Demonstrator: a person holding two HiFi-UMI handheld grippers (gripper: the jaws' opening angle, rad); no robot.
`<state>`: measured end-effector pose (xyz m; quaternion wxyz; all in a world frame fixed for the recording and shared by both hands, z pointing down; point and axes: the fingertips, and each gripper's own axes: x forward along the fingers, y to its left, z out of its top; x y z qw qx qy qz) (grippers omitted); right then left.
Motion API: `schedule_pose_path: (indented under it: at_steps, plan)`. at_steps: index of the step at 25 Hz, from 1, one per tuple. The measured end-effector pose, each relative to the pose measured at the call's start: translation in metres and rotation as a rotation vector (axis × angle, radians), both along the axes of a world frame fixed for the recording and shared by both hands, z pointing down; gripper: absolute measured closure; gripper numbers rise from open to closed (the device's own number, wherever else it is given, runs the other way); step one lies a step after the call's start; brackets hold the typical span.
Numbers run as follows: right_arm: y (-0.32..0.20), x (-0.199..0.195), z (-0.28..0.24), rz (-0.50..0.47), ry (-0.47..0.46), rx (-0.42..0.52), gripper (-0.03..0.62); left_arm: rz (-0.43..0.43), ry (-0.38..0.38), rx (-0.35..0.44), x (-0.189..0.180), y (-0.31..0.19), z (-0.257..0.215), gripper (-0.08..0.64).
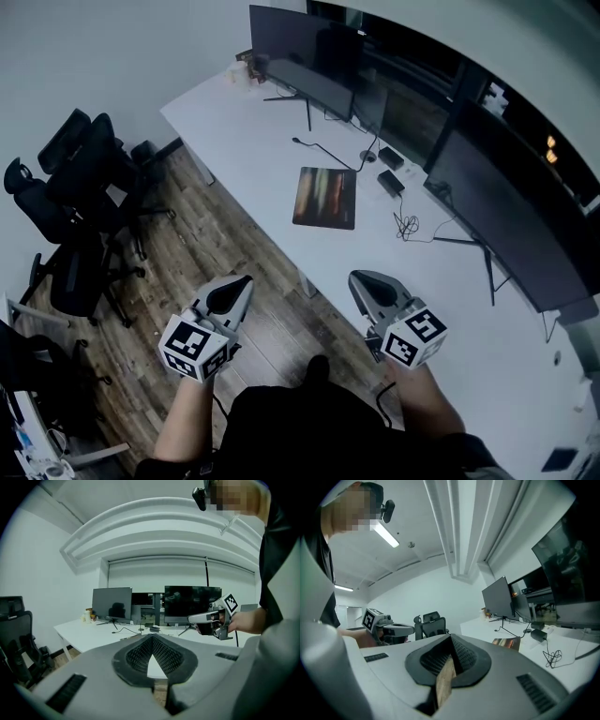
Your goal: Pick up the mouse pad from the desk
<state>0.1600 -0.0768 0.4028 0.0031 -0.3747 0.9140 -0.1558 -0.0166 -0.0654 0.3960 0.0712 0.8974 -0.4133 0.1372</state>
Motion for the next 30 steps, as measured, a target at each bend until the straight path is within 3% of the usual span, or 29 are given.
schedule_pose_path:
  at_steps: [8, 16, 24, 30]
  plan:
    - [-0.003, 0.001, -0.01, 0.0, -0.006, 0.003, 0.588, 0.01, 0.002, 0.016, 0.006, -0.009, -0.008, 0.554]
    - [-0.014, 0.013, -0.017, 0.062, 0.01, 0.019, 0.588, 0.068, 0.019, 0.052, 0.015, -0.038, -0.017, 0.554]
    - [-0.063, 0.004, -0.013, 0.157, 0.044, 0.015, 0.588, 0.167, 0.064, 0.07, 0.009, -0.109, -0.014, 0.552]
    - [-0.132, -0.051, -0.017, 0.195, 0.068, 0.009, 0.588, 0.219, 0.087, 0.083, -0.04, -0.187, -0.018, 0.552]
